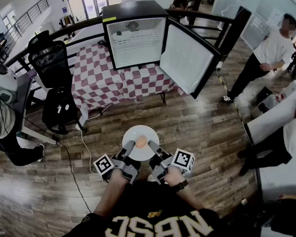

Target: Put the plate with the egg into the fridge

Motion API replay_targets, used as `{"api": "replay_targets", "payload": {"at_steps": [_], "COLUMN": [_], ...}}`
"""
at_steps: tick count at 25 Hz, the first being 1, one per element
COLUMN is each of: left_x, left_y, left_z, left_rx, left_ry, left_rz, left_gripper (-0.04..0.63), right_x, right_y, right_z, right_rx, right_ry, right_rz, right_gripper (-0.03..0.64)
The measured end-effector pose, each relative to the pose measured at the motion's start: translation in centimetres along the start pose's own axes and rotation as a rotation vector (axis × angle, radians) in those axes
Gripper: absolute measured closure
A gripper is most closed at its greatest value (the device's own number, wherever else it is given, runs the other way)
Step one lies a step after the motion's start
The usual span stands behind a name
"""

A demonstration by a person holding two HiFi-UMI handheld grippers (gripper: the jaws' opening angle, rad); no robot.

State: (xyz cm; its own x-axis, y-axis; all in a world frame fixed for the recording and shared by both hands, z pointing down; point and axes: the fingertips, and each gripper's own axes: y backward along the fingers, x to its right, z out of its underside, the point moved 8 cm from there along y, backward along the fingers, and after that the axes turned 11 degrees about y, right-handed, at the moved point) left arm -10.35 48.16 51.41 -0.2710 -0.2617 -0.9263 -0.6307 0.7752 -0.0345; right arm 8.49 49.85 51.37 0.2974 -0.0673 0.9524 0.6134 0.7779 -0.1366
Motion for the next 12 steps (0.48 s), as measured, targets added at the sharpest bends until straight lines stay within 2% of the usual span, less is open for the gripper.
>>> {"api": "replay_targets", "payload": {"at_steps": [7, 12], "left_x": [-1.6, -2.5], "left_y": [-0.5, -0.3], "left_z": [2.6, 3.0], "left_rx": [0.023, 0.064], "left_ry": [0.036, 0.046], "left_rz": [-0.025, -0.036], "left_gripper": [0.56, 0.56], "right_x": [0.9, 1.8], "right_y": [2.4, 2.2], "right_z": [-0.9, -1.3], "right_rx": [-0.003, -0.015], "right_ry": [-0.002, -0.003], "right_rz": [0.015, -0.008], "right_gripper": [0.577, 0.577]}}
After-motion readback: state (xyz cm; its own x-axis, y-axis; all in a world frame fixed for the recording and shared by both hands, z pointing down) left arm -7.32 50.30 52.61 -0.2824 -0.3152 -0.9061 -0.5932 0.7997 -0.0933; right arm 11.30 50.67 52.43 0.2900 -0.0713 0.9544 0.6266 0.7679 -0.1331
